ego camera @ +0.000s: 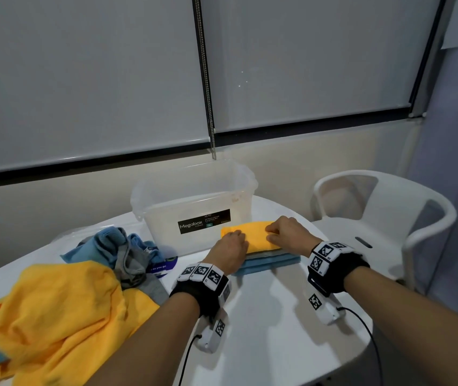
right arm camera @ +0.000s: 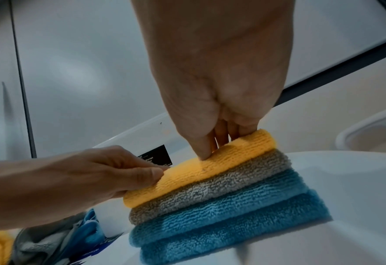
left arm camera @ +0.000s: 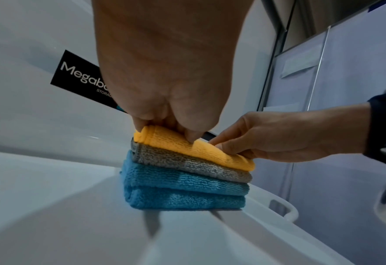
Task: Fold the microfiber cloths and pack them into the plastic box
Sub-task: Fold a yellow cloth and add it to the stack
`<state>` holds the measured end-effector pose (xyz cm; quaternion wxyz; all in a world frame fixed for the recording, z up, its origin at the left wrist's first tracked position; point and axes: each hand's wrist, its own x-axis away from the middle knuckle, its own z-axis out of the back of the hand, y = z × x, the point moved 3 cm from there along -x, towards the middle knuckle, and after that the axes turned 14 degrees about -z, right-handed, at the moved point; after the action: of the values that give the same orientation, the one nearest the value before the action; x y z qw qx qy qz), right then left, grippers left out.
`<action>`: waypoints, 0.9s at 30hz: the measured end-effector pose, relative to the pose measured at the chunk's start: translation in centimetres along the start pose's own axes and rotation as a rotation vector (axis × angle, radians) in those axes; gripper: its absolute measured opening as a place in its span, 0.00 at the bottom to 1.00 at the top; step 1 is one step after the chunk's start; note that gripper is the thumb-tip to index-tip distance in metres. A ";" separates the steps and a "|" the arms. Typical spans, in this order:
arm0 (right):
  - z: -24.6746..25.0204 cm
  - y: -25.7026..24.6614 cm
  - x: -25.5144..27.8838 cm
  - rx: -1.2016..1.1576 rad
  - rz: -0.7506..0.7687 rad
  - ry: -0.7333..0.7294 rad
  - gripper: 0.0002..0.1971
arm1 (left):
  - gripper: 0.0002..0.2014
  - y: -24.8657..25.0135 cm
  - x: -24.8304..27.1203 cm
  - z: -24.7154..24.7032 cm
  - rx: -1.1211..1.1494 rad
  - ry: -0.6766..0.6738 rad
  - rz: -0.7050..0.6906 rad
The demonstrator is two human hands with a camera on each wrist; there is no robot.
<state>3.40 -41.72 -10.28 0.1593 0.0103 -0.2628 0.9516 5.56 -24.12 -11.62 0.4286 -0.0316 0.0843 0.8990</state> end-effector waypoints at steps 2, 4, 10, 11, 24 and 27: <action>-0.6 0.2 -0.5 0.014 -0.013 -0.010 0.21 | 0.18 -0.1 -0.2 -0.5 0.016 -0.016 0.009; -1.0 0.4 -0.8 0.024 -0.012 -0.013 0.21 | 0.19 -0.1 0.1 -0.8 0.054 -0.002 0.012; -1.2 0.1 0.6 0.068 -0.016 -0.031 0.13 | 0.20 0.0 0.8 -0.6 0.069 -0.019 -0.007; -1.0 -0.1 0.7 0.075 -0.026 -0.040 0.12 | 0.22 -0.1 0.9 -0.4 0.044 -0.074 -0.026; 1.7 -9.0 6.2 0.058 0.215 -0.031 0.13 | 0.17 -5.4 10.8 10.1 0.187 0.069 0.058; -0.4 -11.9 8.5 0.073 0.295 -0.178 0.13 | 0.14 -7.9 15.6 12.6 0.177 0.064 0.170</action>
<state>-0.97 -29.37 -3.84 -0.0067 0.0616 -0.2399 0.9688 2.05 -5.02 -2.21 0.3489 -0.0150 0.1793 0.9197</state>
